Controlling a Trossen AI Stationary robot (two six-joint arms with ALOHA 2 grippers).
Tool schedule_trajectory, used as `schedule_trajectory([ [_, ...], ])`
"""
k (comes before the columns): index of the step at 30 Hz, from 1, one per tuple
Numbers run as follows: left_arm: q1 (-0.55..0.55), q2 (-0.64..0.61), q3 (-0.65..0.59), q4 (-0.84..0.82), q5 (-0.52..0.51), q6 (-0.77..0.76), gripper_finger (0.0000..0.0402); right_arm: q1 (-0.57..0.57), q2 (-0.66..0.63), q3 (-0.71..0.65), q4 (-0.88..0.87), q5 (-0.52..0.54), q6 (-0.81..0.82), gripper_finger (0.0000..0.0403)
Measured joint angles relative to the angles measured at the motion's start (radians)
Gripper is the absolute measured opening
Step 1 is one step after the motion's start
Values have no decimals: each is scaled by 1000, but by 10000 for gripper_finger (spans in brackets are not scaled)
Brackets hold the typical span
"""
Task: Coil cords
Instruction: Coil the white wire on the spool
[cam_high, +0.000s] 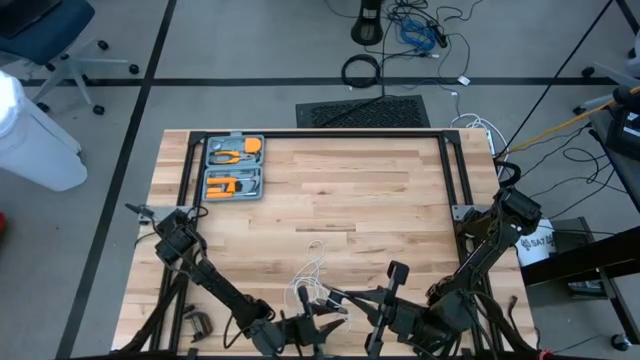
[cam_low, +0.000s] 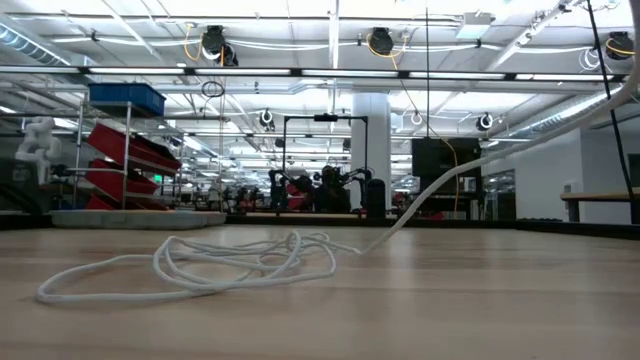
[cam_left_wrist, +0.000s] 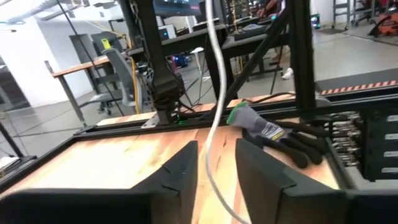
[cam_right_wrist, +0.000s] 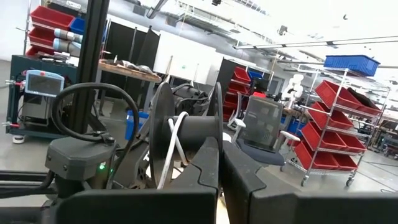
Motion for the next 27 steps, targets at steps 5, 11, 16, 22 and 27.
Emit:
schedule_trajectory([
  [5,2,0,0,-4,1,-2,162,0,0,0,0,0,0,0],
  [11,3,2,0,-38,1,-3,169,0,0,0,0,0,0,0],
  [16,6,2,1,-75,-1,-29,159,0,0,0,0,0,0,0],
  [22,7,2,1,-74,-45,-28,113,0,0,0,0,0,0,0],
  [27,4,2,1,-72,-51,-28,55,0,0,0,-2,0,0,0],
])
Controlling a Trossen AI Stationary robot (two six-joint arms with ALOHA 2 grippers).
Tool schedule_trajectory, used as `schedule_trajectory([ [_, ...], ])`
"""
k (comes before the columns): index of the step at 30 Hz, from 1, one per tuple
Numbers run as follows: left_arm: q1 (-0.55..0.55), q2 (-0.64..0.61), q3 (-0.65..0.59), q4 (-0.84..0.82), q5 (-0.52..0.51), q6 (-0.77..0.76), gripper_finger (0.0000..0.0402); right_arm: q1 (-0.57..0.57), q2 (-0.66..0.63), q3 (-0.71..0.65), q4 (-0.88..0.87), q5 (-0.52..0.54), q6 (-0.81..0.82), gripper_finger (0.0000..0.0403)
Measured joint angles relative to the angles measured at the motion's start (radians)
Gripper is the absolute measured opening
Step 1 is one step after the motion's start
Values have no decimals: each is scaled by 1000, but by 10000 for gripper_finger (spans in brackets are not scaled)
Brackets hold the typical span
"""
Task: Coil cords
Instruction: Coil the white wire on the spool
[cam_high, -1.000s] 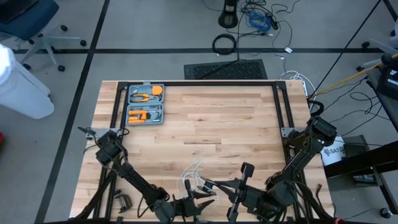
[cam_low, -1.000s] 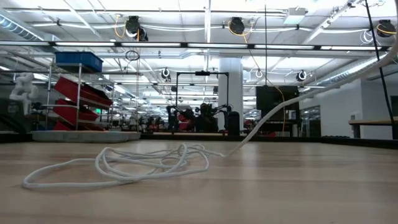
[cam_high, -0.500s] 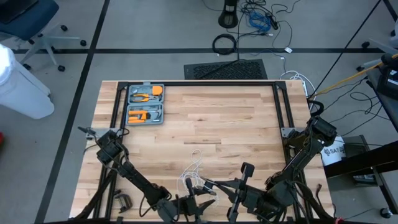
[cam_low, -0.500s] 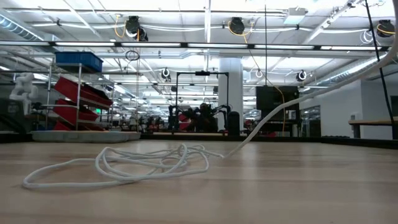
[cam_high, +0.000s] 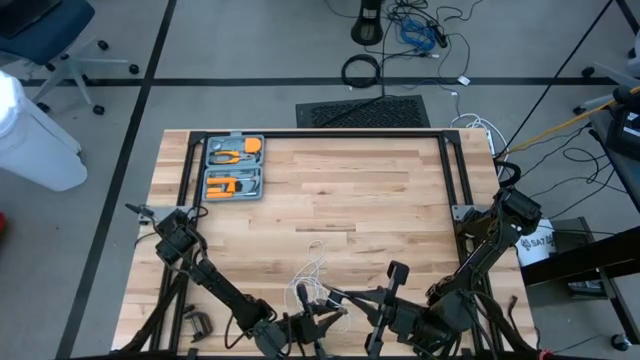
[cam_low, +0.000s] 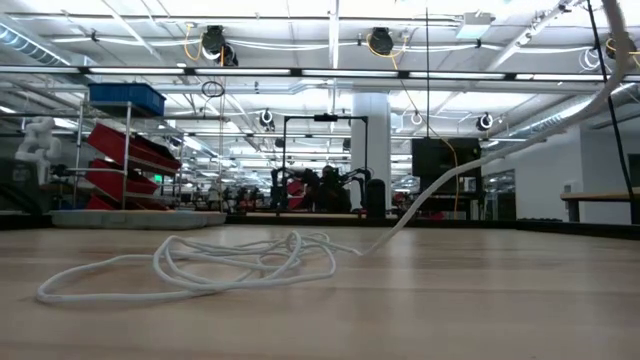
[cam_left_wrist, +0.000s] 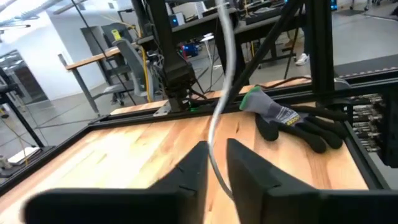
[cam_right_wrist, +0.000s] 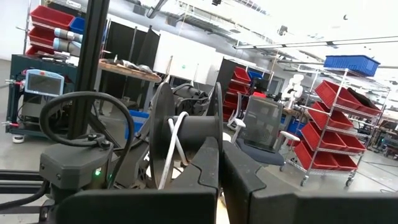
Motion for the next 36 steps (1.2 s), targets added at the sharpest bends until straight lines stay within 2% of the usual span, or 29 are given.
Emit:
schedule_trajectory([
  [4,-13,-7,0,-7,-18,8,10,0,0,0,-12,0,4,0],
  [11,-52,-73,0,-21,-236,183,10,2,0,0,-16,0,10,0],
  [16,-76,-162,0,-156,-345,225,10,11,0,0,-15,0,16,0],
  [21,-84,-244,-14,-400,-379,89,10,19,0,0,-9,0,18,0],
  [29,-82,-379,-24,-905,-383,-353,10,33,0,0,-13,0,23,0],
  [32,-88,-435,-24,-1030,-375,-477,10,39,0,0,-14,0,23,0],
  [36,-96,-502,-24,-1098,-357,-526,10,39,0,0,-25,0,29,0],
])
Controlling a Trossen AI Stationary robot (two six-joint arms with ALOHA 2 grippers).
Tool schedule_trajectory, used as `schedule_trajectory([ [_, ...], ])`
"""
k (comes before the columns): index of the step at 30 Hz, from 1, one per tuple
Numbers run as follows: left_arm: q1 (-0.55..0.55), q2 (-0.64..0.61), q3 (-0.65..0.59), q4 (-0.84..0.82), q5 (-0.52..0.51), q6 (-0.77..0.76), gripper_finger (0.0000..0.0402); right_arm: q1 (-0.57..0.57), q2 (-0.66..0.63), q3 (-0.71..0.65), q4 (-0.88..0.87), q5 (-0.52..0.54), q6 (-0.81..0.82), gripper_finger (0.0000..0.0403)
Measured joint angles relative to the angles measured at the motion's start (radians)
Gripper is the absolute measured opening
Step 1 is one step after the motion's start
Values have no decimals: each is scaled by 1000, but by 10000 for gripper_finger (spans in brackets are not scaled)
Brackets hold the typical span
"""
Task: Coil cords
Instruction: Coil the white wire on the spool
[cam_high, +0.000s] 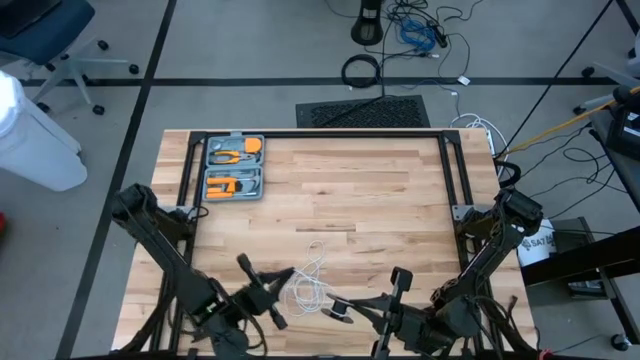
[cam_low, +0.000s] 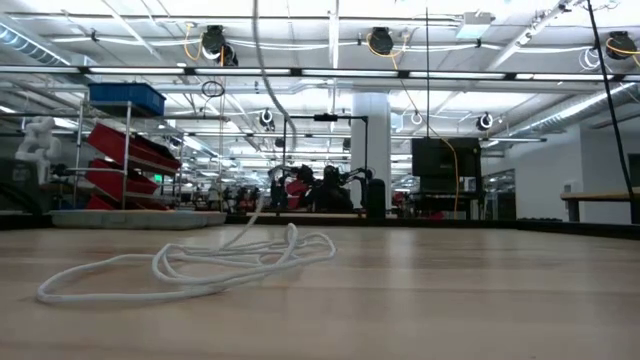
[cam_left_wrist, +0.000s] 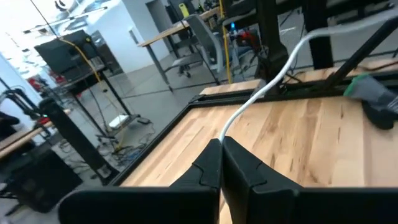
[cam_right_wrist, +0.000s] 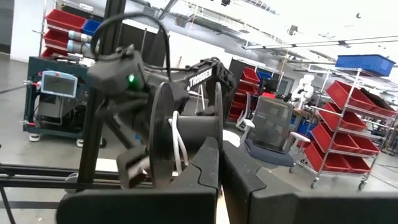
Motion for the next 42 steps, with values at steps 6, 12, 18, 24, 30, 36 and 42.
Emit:
schedule_trajectory([
  [6,-20,-72,0,-5,2,14,10,0,0,0,-54,7,21,0],
  [12,-53,-126,1,0,3,29,10,0,0,0,-104,9,8,0],
  [18,-94,-149,19,2,71,29,10,-23,0,0,-144,52,-11,0],
  [24,-131,-149,26,6,75,36,10,-63,0,0,-248,80,57,0],
  [30,-162,-149,26,10,75,35,10,-74,0,0,-242,55,75,0],
  [36,-177,-149,26,11,95,30,10,-51,0,0,-110,4,1,0],
  [42,-189,-149,27,43,141,39,10,-51,0,0,-91,6,-11,0],
])
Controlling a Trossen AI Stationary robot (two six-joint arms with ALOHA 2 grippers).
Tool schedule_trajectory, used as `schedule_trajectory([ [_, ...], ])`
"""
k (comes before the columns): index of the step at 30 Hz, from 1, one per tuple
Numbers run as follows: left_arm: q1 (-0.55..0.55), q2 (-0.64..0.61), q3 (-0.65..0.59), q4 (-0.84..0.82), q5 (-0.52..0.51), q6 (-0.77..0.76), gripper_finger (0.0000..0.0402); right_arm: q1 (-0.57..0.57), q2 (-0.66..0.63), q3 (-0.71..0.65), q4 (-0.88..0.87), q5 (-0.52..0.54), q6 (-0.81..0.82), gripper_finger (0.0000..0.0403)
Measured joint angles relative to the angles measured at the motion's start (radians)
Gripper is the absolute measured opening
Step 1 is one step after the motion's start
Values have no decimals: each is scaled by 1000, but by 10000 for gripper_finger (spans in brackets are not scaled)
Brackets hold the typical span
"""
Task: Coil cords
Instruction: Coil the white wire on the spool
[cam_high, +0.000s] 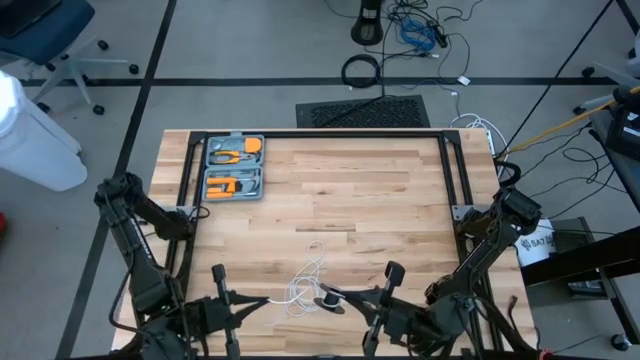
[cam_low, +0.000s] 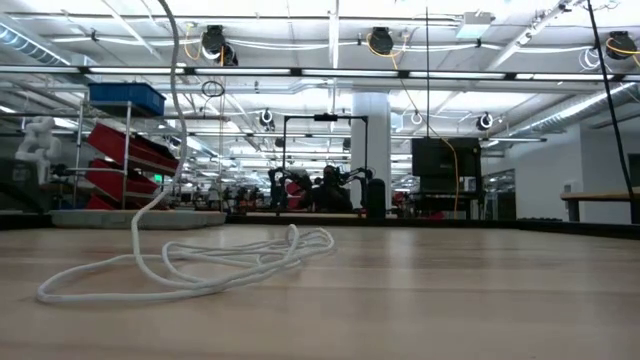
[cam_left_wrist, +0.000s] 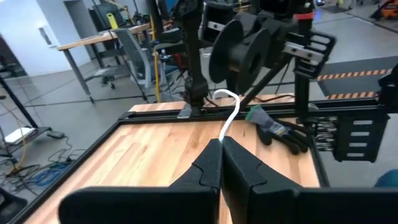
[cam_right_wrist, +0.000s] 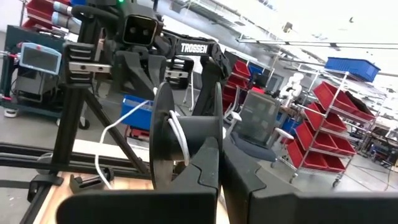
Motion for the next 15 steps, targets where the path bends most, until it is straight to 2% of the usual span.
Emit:
schedule_trajectory([
  [9,0,0,0,244,1,244,10,-37,0,0,-120,0,61,0],
  [15,2,0,0,349,1,337,10,-65,0,0,-161,1,116,0],
])
